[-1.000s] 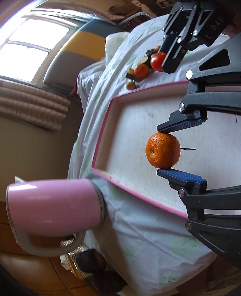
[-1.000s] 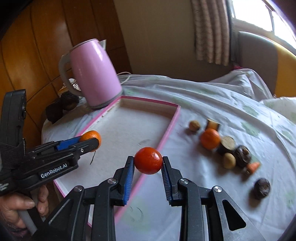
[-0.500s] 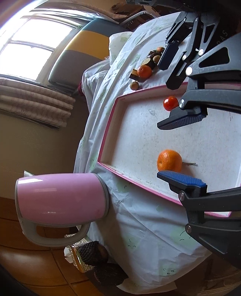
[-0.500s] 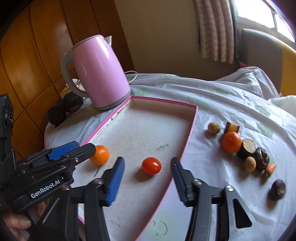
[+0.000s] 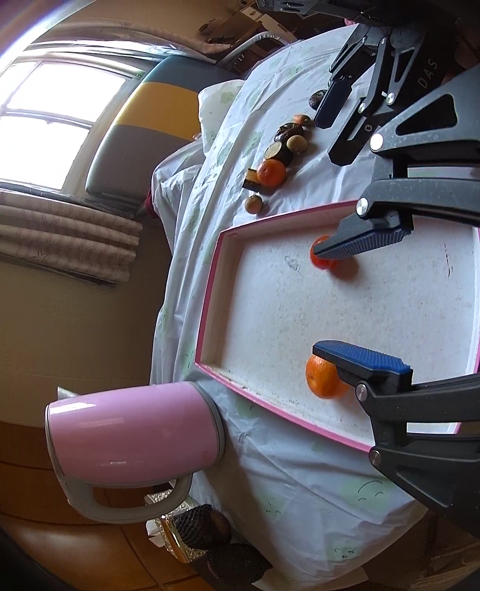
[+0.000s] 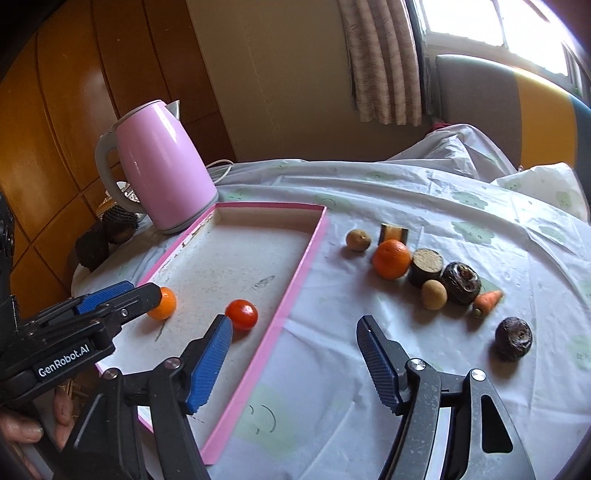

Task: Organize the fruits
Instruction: 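Carry mandarin and tomato into the pink tray and open both grippers, then move the right gripper to the dark round beet and grasp it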

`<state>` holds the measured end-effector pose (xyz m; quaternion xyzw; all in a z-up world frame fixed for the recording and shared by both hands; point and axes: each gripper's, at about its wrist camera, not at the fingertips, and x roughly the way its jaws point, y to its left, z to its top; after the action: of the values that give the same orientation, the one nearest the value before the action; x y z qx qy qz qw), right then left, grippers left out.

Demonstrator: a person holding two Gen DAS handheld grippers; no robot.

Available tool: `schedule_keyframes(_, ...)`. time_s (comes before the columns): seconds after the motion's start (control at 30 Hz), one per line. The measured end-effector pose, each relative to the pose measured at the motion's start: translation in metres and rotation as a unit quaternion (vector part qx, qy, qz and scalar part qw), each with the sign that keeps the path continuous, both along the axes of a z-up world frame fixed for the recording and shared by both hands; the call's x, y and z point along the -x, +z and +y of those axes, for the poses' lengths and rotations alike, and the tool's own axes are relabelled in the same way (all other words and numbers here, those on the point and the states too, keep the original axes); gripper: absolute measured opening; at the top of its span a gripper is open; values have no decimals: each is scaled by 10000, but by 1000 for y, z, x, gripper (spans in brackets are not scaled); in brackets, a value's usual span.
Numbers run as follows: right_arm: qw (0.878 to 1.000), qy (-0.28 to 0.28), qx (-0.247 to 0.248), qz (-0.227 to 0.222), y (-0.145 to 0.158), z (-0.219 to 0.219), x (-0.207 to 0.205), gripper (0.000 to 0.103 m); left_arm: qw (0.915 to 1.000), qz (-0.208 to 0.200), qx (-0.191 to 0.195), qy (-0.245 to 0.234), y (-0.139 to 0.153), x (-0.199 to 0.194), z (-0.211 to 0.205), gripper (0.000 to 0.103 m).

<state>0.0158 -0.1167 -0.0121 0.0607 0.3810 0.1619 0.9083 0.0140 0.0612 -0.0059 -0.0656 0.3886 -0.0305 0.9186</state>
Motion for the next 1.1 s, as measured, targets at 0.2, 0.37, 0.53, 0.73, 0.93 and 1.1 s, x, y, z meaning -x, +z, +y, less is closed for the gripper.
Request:
schedule_keyframes(0.2, 9997, -217, 68, 96, -9, -15, 5, 66, 9995, 123, 186, -213, -3, -1, -10, 46)
schedule_keyframes(0.37, 9991, -392, 77, 153, -14, -28, 7, 65, 9986, 317, 234, -356, -10, -4, -18, 46)
schedule_keyframes(0.53, 9980, -590, 74, 234, -19, -42, 8, 65, 9979, 356, 92, -528, -12, -5, -29, 46)
schedule_keyframes(0.73, 9957, -862, 90, 333, -24, -62, 8, 65, 9958, 342, -9, -847, -11, -6, -47, 46)
schedule_keyframes(0.93, 9925, -1163, 95, 366, -27, -85, 7, 65, 9932, 389, -2, -1098, -12, -14, -65, 44)
schedule_keyframes(1.1, 9894, -1395, 89, 405, -30, -103, 5, 65, 9915, 420, 29, -1229, -13, -23, -79, 42)
